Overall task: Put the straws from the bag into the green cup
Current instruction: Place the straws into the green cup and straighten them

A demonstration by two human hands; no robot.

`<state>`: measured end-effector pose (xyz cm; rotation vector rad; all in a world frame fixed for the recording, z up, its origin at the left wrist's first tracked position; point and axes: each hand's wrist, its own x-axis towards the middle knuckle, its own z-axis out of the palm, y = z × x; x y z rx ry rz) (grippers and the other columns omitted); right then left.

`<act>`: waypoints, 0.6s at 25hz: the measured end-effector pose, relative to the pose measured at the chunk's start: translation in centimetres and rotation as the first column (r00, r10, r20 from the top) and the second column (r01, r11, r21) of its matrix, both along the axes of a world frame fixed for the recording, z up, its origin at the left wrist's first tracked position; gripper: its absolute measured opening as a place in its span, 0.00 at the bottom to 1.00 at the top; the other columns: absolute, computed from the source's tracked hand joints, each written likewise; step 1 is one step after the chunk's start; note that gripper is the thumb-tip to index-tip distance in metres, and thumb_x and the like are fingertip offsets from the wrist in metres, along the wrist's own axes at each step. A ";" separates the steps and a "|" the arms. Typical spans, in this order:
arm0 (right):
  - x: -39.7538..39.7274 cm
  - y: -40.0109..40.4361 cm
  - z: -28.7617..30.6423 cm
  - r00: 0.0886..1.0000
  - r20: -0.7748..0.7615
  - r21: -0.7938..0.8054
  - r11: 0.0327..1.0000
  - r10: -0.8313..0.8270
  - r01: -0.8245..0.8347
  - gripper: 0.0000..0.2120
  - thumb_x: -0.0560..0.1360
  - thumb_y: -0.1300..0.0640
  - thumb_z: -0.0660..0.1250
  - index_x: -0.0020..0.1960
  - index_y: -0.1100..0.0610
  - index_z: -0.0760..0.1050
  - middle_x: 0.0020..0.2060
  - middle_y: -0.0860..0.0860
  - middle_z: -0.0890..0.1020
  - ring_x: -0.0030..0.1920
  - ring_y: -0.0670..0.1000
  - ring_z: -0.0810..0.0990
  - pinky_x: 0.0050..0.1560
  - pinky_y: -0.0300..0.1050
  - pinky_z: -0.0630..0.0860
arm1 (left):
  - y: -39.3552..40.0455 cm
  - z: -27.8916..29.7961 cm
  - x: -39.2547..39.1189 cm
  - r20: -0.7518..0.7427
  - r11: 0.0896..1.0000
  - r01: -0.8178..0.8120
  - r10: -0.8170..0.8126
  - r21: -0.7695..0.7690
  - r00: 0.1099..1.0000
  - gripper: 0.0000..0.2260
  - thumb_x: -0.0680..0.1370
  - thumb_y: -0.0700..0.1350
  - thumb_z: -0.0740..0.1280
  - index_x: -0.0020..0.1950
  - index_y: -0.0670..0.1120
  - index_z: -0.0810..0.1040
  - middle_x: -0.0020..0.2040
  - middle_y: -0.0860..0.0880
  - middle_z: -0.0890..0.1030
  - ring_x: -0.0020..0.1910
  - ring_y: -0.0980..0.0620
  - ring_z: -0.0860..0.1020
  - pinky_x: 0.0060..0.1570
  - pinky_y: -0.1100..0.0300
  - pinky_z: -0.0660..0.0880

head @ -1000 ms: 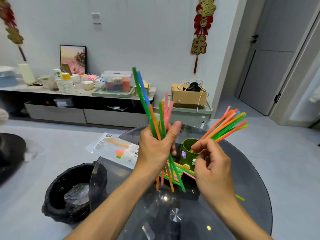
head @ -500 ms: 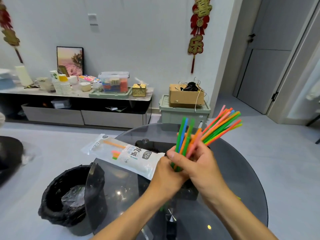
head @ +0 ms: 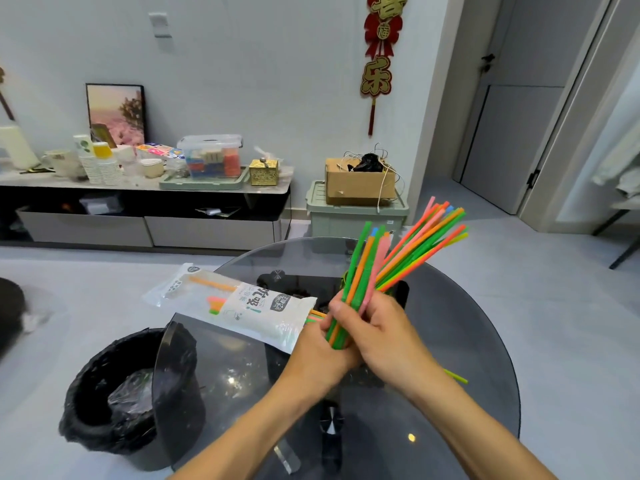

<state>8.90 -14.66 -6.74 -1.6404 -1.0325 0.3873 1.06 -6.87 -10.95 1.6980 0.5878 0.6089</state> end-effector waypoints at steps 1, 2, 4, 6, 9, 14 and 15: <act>0.7 -0.1 0.6 0.998 -0.050 0.082 0.996 -0.041 0.045 0.09 0.78 0.54 0.66 0.42 0.55 0.80 0.37 0.53 0.86 0.35 0.52 0.84 0.38 0.49 0.80 | 0.2 0.2 0.2 0.010 0.998 -0.019 0.019 0.052 1.000 0.05 0.68 0.41 0.75 0.38 0.45 0.80 0.30 0.53 0.80 0.30 0.57 0.77 0.33 0.62 0.73; 1.8 -0.2 1.3 0.986 -0.121 0.167 0.977 -0.116 0.135 0.10 0.79 0.55 0.65 0.42 0.58 0.80 0.35 0.53 0.86 0.30 0.53 0.81 0.31 0.45 0.77 | 0.6 0.4 0.4 0.019 0.993 -0.034 0.032 0.113 0.999 0.09 0.65 0.46 0.76 0.40 0.47 0.79 0.32 0.52 0.80 0.32 0.53 0.76 0.34 0.58 0.74; 5.0 -0.8 3.2 0.940 -0.207 0.335 0.883 -0.273 0.330 0.14 0.81 0.56 0.63 0.46 0.67 0.79 0.34 0.53 0.86 0.25 0.54 0.77 0.23 0.41 0.74 | 1.5 0.7 0.4 0.049 0.989 -0.076 0.070 0.126 0.996 0.16 0.62 0.50 0.78 0.47 0.53 0.79 0.40 0.51 0.82 0.39 0.49 0.80 0.42 0.55 0.78; 7.9 -1.4 4.4 0.897 -0.223 0.449 0.777 -0.381 0.441 0.17 0.82 0.55 0.62 0.50 0.70 0.78 0.35 0.53 0.85 0.25 0.51 0.79 0.24 0.40 0.77 | 2.3 0.7 0.2 0.050 0.985 -0.142 0.138 0.099 0.989 0.22 0.62 0.48 0.79 0.54 0.56 0.77 0.47 0.52 0.81 0.47 0.51 0.79 0.48 0.57 0.79; 9.3 -0.7 3.8 0.864 -0.176 0.459 0.737 -0.472 0.496 0.17 0.82 0.53 0.61 0.53 0.68 0.77 0.38 0.57 0.84 0.30 0.50 0.81 0.28 0.39 0.79 | 2.9 0.2 -0.2 0.003 0.978 -0.187 0.187 0.098 0.982 0.19 0.65 0.46 0.79 0.52 0.56 0.77 0.48 0.52 0.80 0.49 0.51 0.79 0.50 0.55 0.79; 8.8 1.5 1.4 0.908 -0.078 0.275 0.867 -0.411 0.416 0.11 0.80 0.52 0.64 0.49 0.59 0.79 0.41 0.55 0.86 0.33 0.51 0.83 0.29 0.38 0.78 | 3.0 0.3 0.0 0.004 0.976 -0.194 0.195 0.098 0.981 0.13 0.70 0.41 0.76 0.49 0.54 0.78 0.45 0.53 0.81 0.45 0.53 0.79 0.45 0.64 0.77; 8.6 1.7 1.2 0.915 -0.064 0.213 0.890 -0.398 0.402 0.10 0.79 0.51 0.66 0.47 0.57 0.80 0.40 0.54 0.86 0.35 0.52 0.85 0.31 0.41 0.81 | 3.0 0.2 0.0 0.003 0.977 -0.191 0.191 0.095 0.982 0.12 0.71 0.40 0.75 0.49 0.53 0.78 0.45 0.52 0.82 0.45 0.53 0.79 0.44 0.64 0.77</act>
